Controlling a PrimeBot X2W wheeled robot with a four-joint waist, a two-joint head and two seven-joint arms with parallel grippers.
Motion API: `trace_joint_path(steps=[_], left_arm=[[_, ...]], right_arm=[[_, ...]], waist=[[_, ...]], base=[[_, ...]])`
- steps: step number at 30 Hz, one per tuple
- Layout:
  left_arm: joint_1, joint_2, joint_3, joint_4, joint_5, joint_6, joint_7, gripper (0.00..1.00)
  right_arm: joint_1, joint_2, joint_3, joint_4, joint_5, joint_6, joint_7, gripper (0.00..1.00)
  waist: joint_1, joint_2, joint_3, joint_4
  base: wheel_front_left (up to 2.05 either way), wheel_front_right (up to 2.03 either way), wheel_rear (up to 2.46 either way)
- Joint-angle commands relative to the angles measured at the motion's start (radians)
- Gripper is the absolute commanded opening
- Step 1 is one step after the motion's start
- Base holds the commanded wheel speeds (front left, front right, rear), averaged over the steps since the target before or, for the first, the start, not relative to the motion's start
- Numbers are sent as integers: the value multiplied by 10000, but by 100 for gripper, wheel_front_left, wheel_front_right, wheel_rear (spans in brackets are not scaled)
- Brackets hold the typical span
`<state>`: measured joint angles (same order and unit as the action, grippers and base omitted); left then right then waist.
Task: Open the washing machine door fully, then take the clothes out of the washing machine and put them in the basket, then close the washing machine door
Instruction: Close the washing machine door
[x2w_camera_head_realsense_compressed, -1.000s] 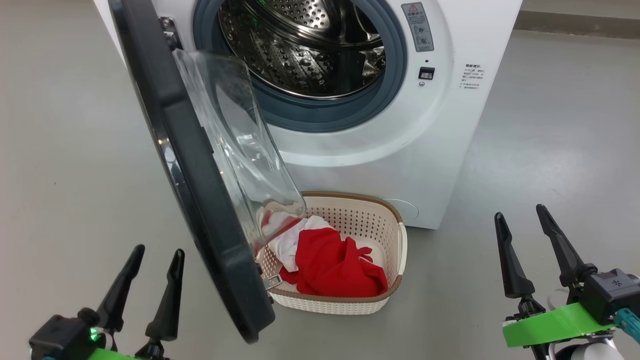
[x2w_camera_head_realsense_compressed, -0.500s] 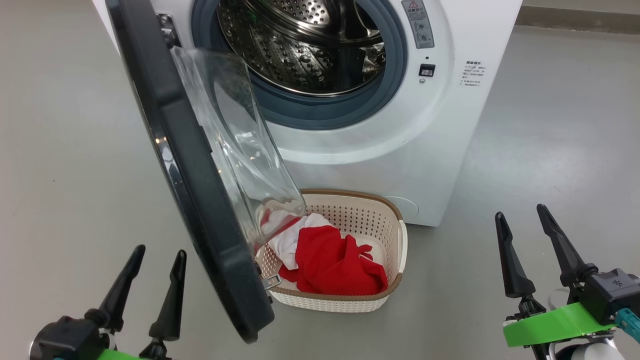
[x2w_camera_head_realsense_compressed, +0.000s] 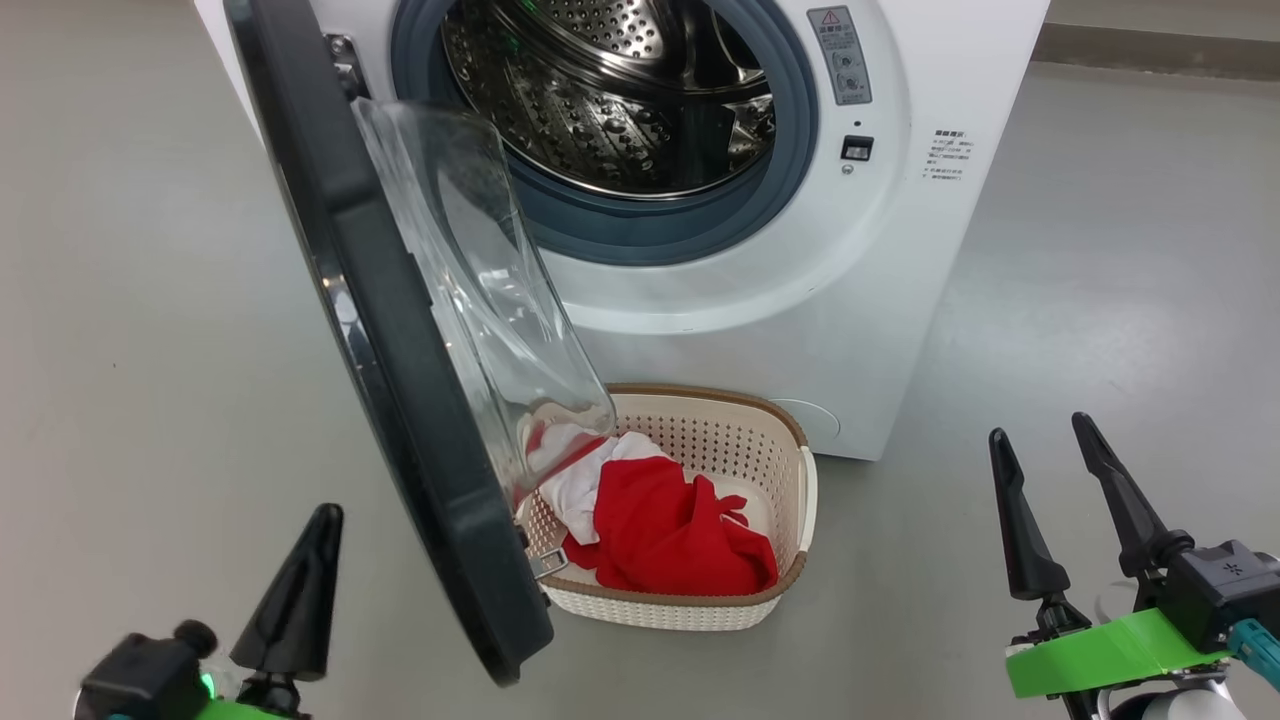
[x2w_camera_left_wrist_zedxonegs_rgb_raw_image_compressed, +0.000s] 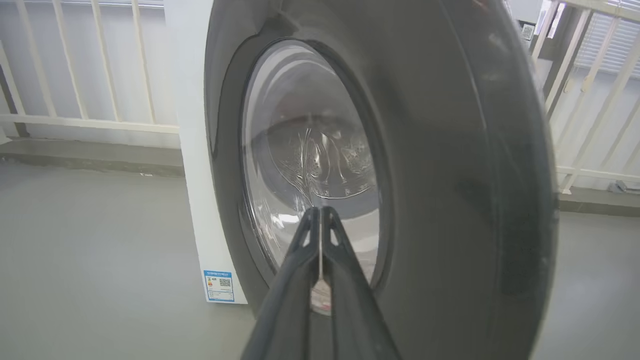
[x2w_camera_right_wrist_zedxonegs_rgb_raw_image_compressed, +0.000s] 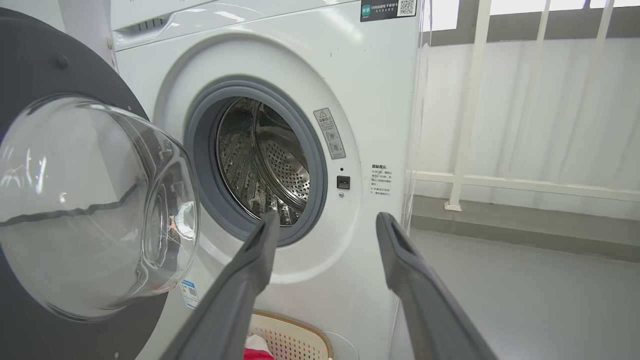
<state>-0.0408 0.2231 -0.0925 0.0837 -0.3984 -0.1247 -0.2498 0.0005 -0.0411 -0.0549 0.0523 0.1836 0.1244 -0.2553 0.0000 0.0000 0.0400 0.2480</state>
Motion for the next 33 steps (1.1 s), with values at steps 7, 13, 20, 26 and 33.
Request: trace_joint_path(steps=[7, 13, 20, 26, 33], left_arm=[[-1069, -68, 761, -439, -3196, -59, 380, 0], [-2176, -554, 1795, -796, -7389, 51, 2169, 0], [-3415, -734, 2931, -964, -10819, 1663, 4158, 0], [-3686, -384, 3007, -1021, -12266, 3494, 5912, 0], [-3384, -299, 2865, -1759, -13015, 4247, 7000, 0]], right_arm=[[-81, -91, 202, -164, -20, 63, -65, 100], [-139, -91, 213, -88, -27, 63, -65, 100], [-196, -91, 241, -43, -2, 63, -65, 100], [-300, -91, 130, 13, -5, 63, -65, 100], [-363, -91, 69, 19, 30, 63, -65, 100]], waist=[[0, 0, 9, 76], [0, 0, 53, 112], [0, 0, 135, -5], [0, 0, 220, -124], [0, 0, 310, -163]], base=[[0, 0, 0], [0, 0, 0], [0, 0, 0], [0, 0, 0], [0, 0, 0]])
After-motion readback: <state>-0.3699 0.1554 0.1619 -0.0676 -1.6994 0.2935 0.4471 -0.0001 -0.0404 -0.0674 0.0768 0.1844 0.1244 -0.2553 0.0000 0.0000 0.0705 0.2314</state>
